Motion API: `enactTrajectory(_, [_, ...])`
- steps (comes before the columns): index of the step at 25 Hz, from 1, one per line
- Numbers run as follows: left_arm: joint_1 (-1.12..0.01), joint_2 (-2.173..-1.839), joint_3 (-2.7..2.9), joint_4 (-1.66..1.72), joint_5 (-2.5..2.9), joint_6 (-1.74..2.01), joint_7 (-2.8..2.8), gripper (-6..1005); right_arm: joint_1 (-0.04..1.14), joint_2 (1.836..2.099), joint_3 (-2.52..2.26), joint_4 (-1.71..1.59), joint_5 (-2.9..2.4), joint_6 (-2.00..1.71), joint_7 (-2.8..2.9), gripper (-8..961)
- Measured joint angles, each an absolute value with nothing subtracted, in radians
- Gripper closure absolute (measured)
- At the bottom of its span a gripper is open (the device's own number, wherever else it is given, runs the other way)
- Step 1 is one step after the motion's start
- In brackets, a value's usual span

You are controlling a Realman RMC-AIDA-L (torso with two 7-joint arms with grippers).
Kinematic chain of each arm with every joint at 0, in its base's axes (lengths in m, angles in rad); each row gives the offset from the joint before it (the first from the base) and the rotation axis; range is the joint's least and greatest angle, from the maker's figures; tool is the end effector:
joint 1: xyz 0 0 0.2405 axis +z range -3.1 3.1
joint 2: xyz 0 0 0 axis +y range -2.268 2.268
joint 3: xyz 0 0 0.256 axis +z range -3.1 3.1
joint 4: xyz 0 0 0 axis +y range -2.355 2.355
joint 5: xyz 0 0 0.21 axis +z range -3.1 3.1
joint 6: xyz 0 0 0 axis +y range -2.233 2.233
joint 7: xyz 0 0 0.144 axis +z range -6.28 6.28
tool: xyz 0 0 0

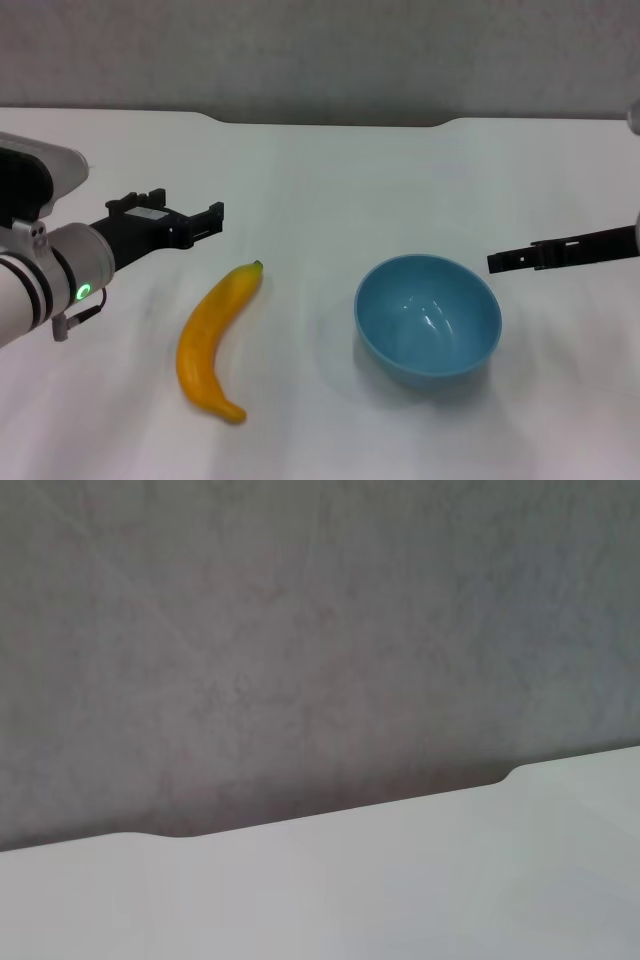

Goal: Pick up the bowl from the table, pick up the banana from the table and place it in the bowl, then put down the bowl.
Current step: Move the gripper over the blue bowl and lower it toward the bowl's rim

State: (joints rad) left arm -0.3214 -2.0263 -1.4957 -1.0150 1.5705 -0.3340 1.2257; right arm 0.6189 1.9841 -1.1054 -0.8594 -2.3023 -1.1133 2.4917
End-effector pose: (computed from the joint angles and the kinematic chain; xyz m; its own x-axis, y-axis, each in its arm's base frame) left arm -0.2533 0.3896 -0.0145 0.7102 0.4096 0.5725 0.7038 -0.3923 -0.5923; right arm 0.2638 0.4064 0.0230 0.4854 -0.8172 -0.3107 -0.8498 -0.3573 -0.3877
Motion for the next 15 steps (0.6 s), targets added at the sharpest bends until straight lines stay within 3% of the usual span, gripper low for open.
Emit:
enactTrajectory(6, [-0.326,-2.027,-1.508,-1.016,1.573,-0.334,1.227,108,0.719,1.962,-1.104,-0.683,-2.304,-1.070,2.470,157])
enactTrajectory(15, [-0.328,-2.029,-1.508,-1.018,1.574,-0.332,1.227,107,0.767,1.998,-1.110,-0.598,-2.351,-1.055,2.462,157])
